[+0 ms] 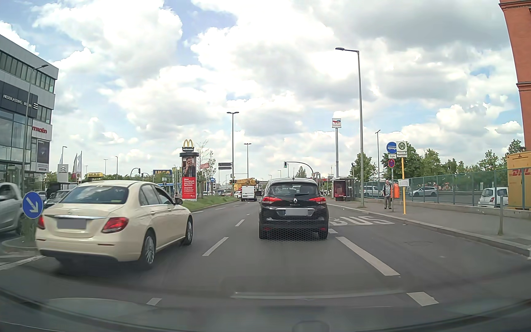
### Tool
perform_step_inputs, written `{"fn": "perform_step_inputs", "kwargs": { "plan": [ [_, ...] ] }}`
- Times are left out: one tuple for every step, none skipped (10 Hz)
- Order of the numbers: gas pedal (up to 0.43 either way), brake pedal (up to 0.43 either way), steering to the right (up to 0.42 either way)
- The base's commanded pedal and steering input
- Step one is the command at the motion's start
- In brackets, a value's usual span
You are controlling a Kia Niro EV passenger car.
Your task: Follow the waypoints while adhering to traffic rules and regulations
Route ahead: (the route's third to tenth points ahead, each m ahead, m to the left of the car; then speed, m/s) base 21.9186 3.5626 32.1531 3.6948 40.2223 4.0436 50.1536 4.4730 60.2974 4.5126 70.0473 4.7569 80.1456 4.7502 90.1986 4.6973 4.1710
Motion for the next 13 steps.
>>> {"fn": "perform_step_inputs", "kwargs": {
  "plan": [
    [0.189, 0.024, 0.001],
    [0.169, 0.024, 0.001],
    [0.118, 0.024, 0.001],
    [0.067, 0.024, 0.001],
    [0.110, 0.024, 0.001],
    [0.169, 0.024, 0.001],
    [0.169, 0.024, 0.001],
    [0.169, 0.024, 0.001],
    [0.177, 0.024, 0.001],
    [0.209, 0.024, 0.001],
    [0.197, 0.024, 0.001],
    [0.138, 0.024, 0.001],
    [0.130, 0.024, 0.001]
  ]
}}
